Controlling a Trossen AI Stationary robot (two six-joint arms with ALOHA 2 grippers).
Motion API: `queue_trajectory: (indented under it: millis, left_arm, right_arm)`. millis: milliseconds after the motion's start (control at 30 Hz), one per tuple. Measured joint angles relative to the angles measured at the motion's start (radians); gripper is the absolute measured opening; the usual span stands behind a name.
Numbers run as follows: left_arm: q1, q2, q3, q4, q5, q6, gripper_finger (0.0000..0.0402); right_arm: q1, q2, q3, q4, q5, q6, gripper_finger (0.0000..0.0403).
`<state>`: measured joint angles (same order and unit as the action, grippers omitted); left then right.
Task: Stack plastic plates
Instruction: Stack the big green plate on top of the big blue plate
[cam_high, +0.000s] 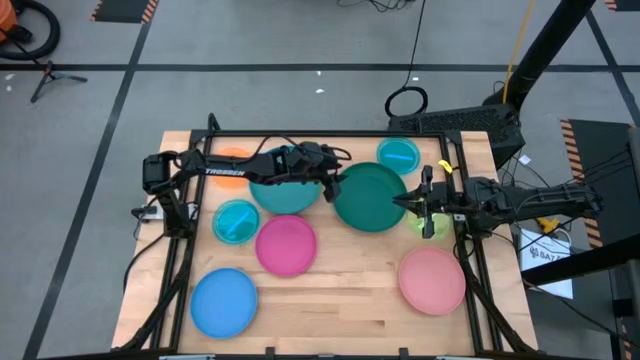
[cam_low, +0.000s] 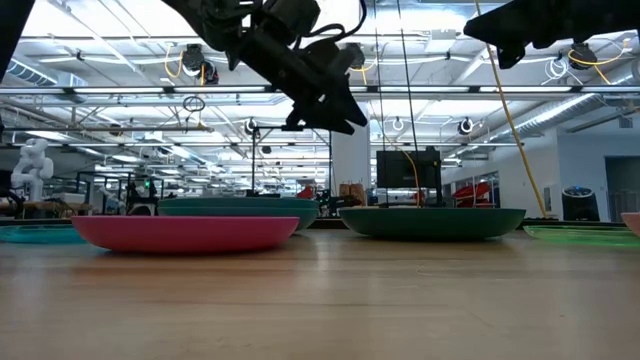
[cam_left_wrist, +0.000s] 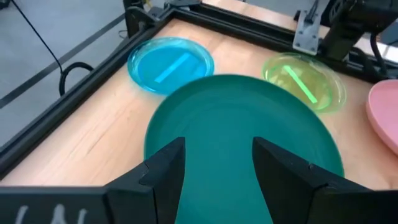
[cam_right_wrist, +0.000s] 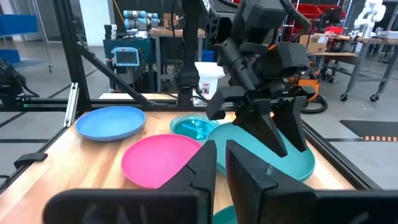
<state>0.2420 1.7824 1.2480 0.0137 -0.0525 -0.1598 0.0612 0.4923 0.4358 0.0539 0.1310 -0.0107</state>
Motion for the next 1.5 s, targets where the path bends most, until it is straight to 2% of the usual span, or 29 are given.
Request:
queue_trajectory:
  millis: [400,500,733,1000,1333,1500]
  left_arm:
    - [0.002,0.085,0.019,0.089,0.0,-0.059,0.0191]
    - [0.006,0.133,0.095,0.037,0.0,-0.048,0.0191]
    - [0.041,0.28,0.342,-0.205,0.0,0.009,0.0191]
    - [0.084,0.432,0.509,-0.35,-0.001,0.007,0.0191]
    - [0.105,0.473,0.576,-0.432,0.003,-0.001,0.0191]
    - [0.114,0.474,0.576,-0.569,0.007,-0.037,0.0191]
  right_arm:
    - [0.0,0.0,0.0,-0.021,0.0,-0.001,0.0029]
    - [0.0,0.0,0.0,-0.021,0.0,-0.001,0.0029]
    - [0.0,0.0,0.0,-0.036,0.0,0.003,0.0029]
    - [0.0,0.0,0.0,-0.048,0.0,0.0,0.0029]
    - [-0.001,0.0,0.0,-0.059,0.0,-0.001,0.0029]
    - [-0.001,0.0,0.0,-0.059,0.0,-0.001,0.0029]
